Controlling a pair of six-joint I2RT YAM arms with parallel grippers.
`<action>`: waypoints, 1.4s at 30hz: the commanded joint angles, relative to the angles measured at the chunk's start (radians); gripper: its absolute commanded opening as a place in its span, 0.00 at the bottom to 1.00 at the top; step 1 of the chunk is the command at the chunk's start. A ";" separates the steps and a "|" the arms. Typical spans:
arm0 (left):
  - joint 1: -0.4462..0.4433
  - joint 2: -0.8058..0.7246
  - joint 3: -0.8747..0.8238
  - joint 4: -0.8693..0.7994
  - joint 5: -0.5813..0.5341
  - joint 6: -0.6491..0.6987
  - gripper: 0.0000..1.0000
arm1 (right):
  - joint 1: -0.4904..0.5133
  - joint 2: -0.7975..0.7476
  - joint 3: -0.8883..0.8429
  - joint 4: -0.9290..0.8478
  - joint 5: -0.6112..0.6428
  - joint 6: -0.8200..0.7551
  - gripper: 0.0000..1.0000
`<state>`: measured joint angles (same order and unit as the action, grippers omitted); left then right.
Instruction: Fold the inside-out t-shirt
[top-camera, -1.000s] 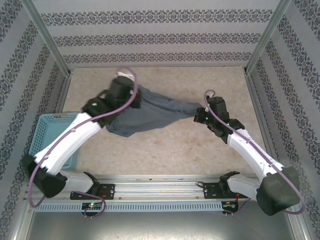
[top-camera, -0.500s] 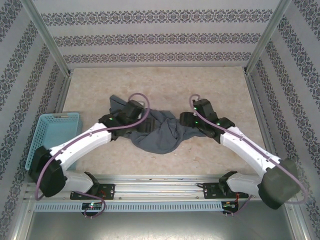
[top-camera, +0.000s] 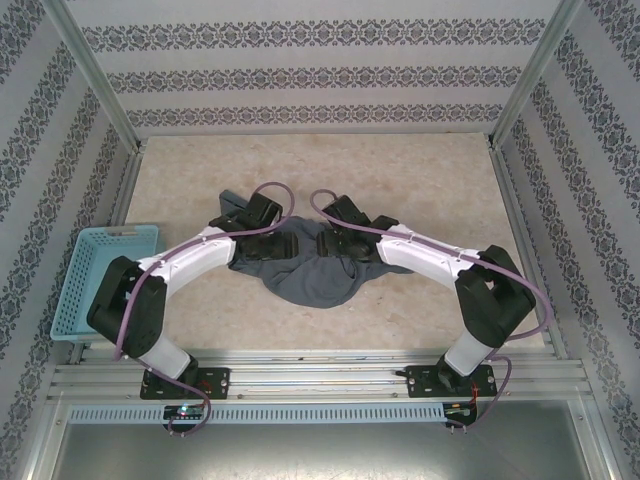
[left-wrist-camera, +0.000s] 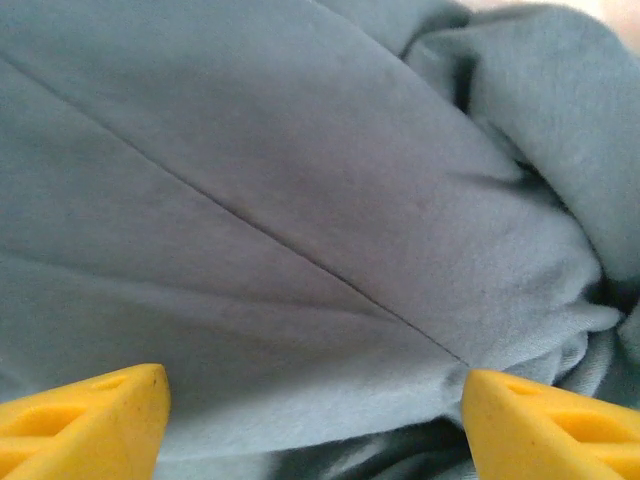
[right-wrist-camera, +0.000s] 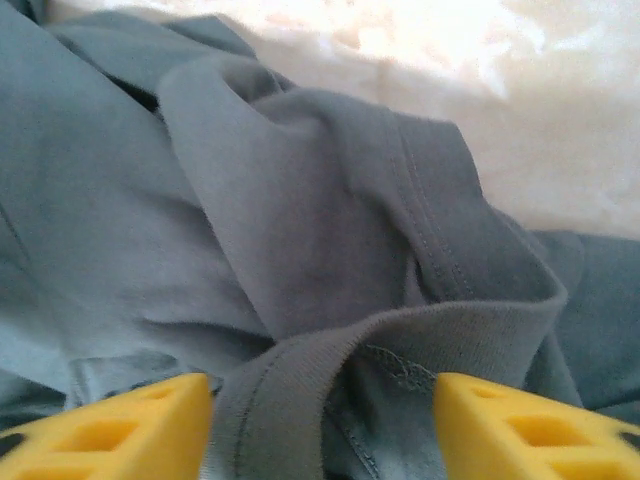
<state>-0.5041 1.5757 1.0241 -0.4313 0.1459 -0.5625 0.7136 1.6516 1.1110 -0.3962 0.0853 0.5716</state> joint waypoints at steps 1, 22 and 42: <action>-0.038 0.016 0.002 0.070 0.043 -0.005 0.76 | 0.003 -0.005 -0.038 0.008 -0.010 0.028 0.44; -0.181 0.173 0.158 -0.077 -0.183 0.048 0.40 | 0.109 -0.271 -0.471 0.073 0.066 0.225 0.00; -0.169 -0.107 0.009 0.161 0.040 -0.004 0.00 | 0.110 -0.459 -0.307 0.088 0.000 -0.086 0.47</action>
<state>-0.6788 1.4960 1.0428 -0.3367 0.1326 -0.5415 0.8097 1.1442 0.7830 -0.3855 0.2024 0.5549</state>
